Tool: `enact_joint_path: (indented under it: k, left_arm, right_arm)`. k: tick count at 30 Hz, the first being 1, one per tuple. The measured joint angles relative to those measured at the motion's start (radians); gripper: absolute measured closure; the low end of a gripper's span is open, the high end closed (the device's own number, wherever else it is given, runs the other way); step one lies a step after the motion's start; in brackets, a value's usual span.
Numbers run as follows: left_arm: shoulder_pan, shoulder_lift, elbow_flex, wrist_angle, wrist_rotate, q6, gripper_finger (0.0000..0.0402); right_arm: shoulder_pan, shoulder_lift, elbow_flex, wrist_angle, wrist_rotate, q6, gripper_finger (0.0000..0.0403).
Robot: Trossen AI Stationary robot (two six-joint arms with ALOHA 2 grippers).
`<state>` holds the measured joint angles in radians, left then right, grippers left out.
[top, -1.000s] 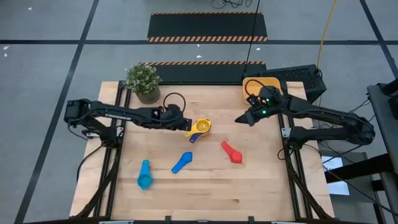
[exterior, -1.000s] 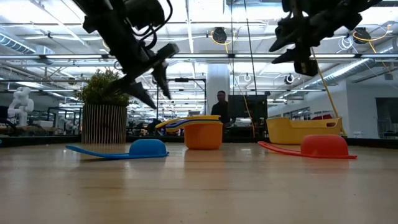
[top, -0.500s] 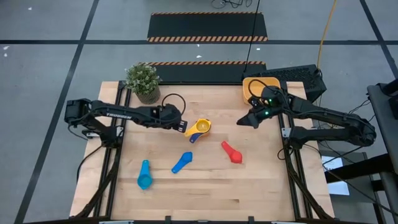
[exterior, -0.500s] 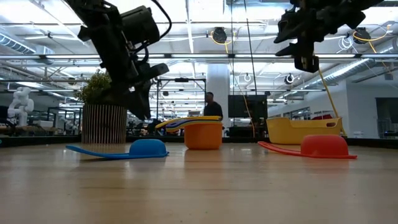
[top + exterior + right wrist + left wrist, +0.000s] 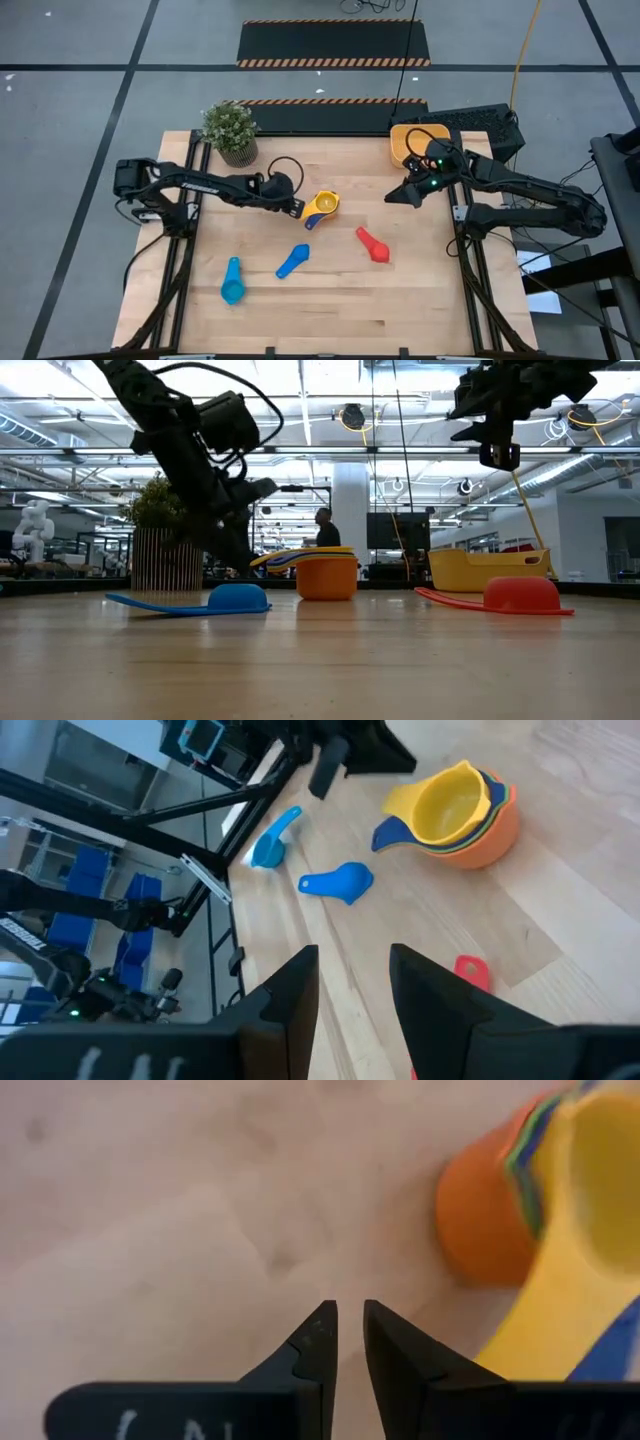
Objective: Nest measuring cups in basket
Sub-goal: Stack the yellow measuring cup on top of the dark blue measuring cup
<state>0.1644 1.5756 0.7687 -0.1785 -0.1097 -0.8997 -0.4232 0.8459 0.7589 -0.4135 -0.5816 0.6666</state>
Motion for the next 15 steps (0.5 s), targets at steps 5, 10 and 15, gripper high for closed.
enact_joint_path:
  k: [5, 10, 15]
  left_arm:
    - [-0.008, 0.051, 0.000, 0.045, 0.058, -0.018, 0.0346]
    - [-0.025, 0.079, 0.001, 0.173, 0.128, 0.006, 0.0346]
    - [-0.045, 0.080, 0.001, 0.234, 0.169, 0.023, 0.0346]
  right_arm:
    - [0.000, -0.020, 0.000, -0.027, 0.002, -0.002, 0.0284]
    - [0.000, -0.036, 0.000, -0.046, 0.003, -0.002, 0.0284]
    - [0.000, -0.047, 0.000, -0.053, 0.004, -0.002, 0.0284]
